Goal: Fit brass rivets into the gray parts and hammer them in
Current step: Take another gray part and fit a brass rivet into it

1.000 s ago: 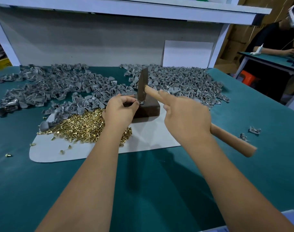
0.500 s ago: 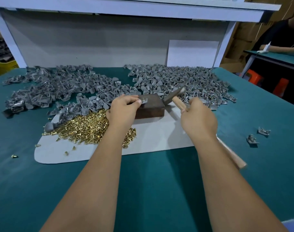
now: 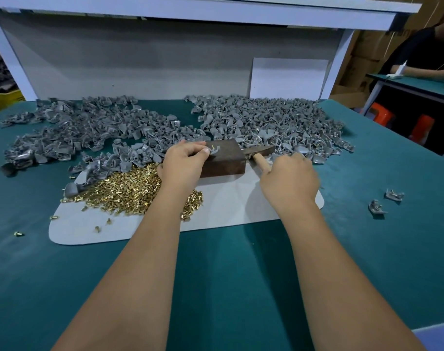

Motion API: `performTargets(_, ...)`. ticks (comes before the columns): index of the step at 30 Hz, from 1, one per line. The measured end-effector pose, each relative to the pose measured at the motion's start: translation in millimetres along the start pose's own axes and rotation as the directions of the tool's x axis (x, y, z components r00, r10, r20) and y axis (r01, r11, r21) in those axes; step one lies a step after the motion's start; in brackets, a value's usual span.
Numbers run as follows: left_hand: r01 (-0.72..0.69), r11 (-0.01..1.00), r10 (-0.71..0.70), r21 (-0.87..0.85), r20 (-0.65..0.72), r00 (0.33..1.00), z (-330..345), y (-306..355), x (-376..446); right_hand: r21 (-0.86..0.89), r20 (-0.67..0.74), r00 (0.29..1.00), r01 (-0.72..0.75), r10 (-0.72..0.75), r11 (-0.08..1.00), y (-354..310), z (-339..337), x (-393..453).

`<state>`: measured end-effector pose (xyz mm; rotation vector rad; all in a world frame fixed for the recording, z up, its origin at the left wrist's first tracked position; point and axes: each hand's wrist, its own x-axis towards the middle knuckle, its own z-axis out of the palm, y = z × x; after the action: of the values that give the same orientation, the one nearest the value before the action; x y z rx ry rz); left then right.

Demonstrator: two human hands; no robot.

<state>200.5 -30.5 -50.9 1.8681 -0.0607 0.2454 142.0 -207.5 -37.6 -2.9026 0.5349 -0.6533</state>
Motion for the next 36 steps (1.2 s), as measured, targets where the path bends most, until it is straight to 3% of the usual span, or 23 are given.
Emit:
performTargets(6,-0.018,1.000,0.018,0.024,0.014,1.000,-0.7,1.3,-2.1,0.144,-0.101,0.992,0.084,-0.069,0.986,-12.2,-1.9,-3.1)
performTargets(10,-0.039,0.998,0.038,0.043,0.011,0.999,-1.5,2.1,-3.3,0.503,-0.131,0.987,0.142,-0.087,0.853,-32.4,-1.9,-1.8)
performTargets(14,-0.082,0.990,0.085,0.118,-0.016,0.996,0.2,2.5,-3.8,0.638,-0.077,0.986,0.161,-0.146,0.753,-52.7,4.3,10.8)
performTargets(18,-0.153,0.969,0.159,0.195,-0.017,0.987,1.9,0.5,-1.2,0.583,-0.022,0.972,0.201,-0.232,0.787,-65.7,14.8,24.1)
performTargets(23,-0.129,0.935,0.162,0.331,-0.074,0.984,6.2,-0.2,-2.4,0.530,-0.082,0.974,0.221,-0.210,0.819,-69.6,21.5,24.6)
performTargets(30,-0.142,0.931,0.186,0.335,-0.103,0.977,8.0,1.0,-2.2,0.523,-0.110,0.974,0.226,-0.198,0.821,-70.1,17.2,20.2)
performTargets(36,-0.133,0.920,0.174,0.367,-0.079,0.982,6.7,2.9,-2.7,0.407,-0.154,0.969,0.239,-0.191,0.882,-79.6,19.4,17.1)
